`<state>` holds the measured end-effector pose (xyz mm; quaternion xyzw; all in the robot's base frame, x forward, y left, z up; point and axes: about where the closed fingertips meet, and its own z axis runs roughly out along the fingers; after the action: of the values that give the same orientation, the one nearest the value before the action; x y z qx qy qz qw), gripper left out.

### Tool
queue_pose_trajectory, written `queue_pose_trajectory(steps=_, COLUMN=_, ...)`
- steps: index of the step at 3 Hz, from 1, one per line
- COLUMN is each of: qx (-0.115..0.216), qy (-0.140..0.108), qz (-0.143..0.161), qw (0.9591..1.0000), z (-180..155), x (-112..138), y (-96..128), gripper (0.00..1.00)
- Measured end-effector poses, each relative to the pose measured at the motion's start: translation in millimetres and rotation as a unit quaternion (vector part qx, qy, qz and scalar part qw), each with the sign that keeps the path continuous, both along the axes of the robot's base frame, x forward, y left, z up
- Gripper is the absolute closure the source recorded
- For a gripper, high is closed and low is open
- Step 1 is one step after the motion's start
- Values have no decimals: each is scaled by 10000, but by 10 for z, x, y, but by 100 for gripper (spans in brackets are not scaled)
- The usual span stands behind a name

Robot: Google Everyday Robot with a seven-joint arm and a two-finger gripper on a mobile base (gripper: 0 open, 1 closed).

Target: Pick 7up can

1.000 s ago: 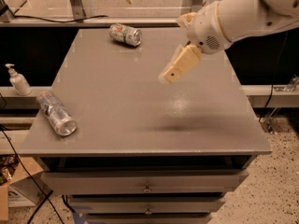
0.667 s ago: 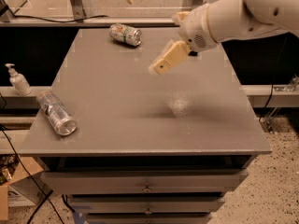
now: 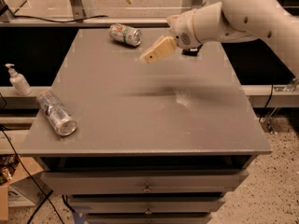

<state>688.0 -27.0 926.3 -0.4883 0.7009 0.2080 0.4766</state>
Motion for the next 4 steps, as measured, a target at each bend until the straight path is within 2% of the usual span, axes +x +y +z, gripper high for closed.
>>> queue_pose_trajectory(steps=1, qx=298, qy=163, qz=-16, qw=9994, z=-151, x=669, y=112, gripper=0)
queue_pose_trajectory(steps=2, qx=326, qy=104, qz=-25, qw=9994, z=-94, x=703, y=110, gripper=0)
queue_pose_trajectory(steps=3, qx=500, qy=157, qz=-93, qw=9986, z=-180, x=780, y=222, gripper=0)
queue_pose_trajectory(steps=4, qx=687, qy=77, qz=-159, qw=9975, z=-224, x=956, y=415, gripper=0)
